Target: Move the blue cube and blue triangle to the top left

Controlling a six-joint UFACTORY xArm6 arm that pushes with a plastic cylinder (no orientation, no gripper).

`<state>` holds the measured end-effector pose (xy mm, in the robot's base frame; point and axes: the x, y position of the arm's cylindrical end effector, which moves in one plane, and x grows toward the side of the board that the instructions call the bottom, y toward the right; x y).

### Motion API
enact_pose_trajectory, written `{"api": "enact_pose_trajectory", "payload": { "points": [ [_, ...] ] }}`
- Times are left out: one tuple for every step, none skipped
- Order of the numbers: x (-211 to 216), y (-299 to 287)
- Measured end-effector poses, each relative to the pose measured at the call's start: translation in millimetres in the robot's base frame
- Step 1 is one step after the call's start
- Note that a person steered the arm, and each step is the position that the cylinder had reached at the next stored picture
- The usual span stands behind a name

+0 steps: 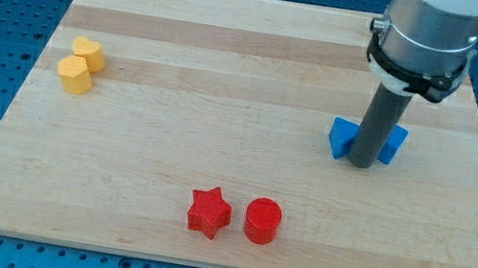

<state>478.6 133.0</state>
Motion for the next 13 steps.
{"api": "enact_pose_trajectory", "payload": {
  "points": [
    [14,18],
    [7,50],
    [-9,85],
    [-24,96],
    [-28,93],
    [-34,85],
    [-36,76],
    [-36,66],
    [-36,53],
    [-35,41],
    [-33,31],
    [-26,27],
    [-22,16]
  ]
}}
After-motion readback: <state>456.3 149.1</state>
